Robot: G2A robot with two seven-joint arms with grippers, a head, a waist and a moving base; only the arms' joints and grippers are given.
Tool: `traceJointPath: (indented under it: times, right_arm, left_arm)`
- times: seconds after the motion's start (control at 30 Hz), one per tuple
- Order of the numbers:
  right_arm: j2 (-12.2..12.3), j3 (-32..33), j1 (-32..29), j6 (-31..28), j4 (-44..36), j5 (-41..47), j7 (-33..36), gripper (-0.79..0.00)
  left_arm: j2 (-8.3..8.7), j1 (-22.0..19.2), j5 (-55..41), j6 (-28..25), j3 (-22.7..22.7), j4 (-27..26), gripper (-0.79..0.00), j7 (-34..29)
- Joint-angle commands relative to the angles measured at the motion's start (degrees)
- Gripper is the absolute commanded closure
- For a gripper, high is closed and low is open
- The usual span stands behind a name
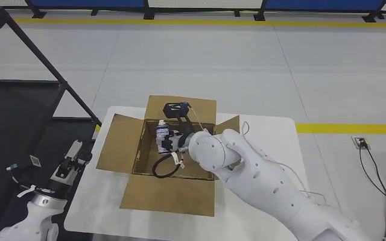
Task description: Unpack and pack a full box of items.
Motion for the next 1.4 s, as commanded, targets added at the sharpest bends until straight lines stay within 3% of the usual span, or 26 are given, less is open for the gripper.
traceJointPath:
  times: [0.0,0.17,0.4,0.63,0.73,0.9,1.1,1.17,1.23,1.37]
  right_arm:
    - [-0.88,-0.4,0.81,0.12,3.05,1.67,-1.09,0.0]
    - [-5.86,-5.12,5.78,2.08,14.45,7.23,-3.48,0.0]
    - [-15.11,-13.33,11.55,7.79,31.99,11.51,-3.58,0.0]
    - [-23.71,-16.76,12.91,11.77,47.83,14.35,-6.41,0.0]
    - [-26.48,-16.89,13.32,10.45,53.68,15.61,-6.28,0.0]
    - [-29.64,-16.78,13.78,7.95,61.38,16.19,-5.89,0.0]
    - [-31.71,-15.89,13.79,3.59,66.38,16.97,-4.78,0.0]
    - [-31.95,-15.82,13.81,3.35,66.95,16.85,-4.73,-0.175]
    - [-31.95,-15.82,13.81,3.35,66.95,16.85,-4.73,-0.274]
    - [-31.95,-15.82,13.81,3.35,66.95,16.85,-4.73,-0.329]
  left_arm:
    - [-0.06,0.02,0.7,0.31,0.27,-0.34,-0.785,0.44]
    - [-0.28,0.33,1.52,1.08,-0.01,-1.09,-0.785,2.71]
    - [-0.64,1.68,0.41,1.93,-1.34,-1.68,-0.785,5.39]
    - [-0.82,1.6,0.55,2.06,-1.43,-2.14,-0.785,4.89]
    - [-0.89,1.45,0.78,1.96,-1.32,-2.08,-0.785,4.73]
    - [-1.04,1.46,0.48,1.79,-1.34,-1.69,-0.785,4.65]
    - [-1.19,1.47,0.31,1.82,-1.7,-1.27,-0.785,4.7]
    - [-1.21,1.42,0.29,1.88,-1.75,-1.24,-0.785,4.68]
    - [-1.21,1.42,0.29,1.88,-1.75,-1.24,-0.785,4.68]
    - [-1.21,1.42,0.29,1.88,-1.75,-1.24,-0.785,4.68]
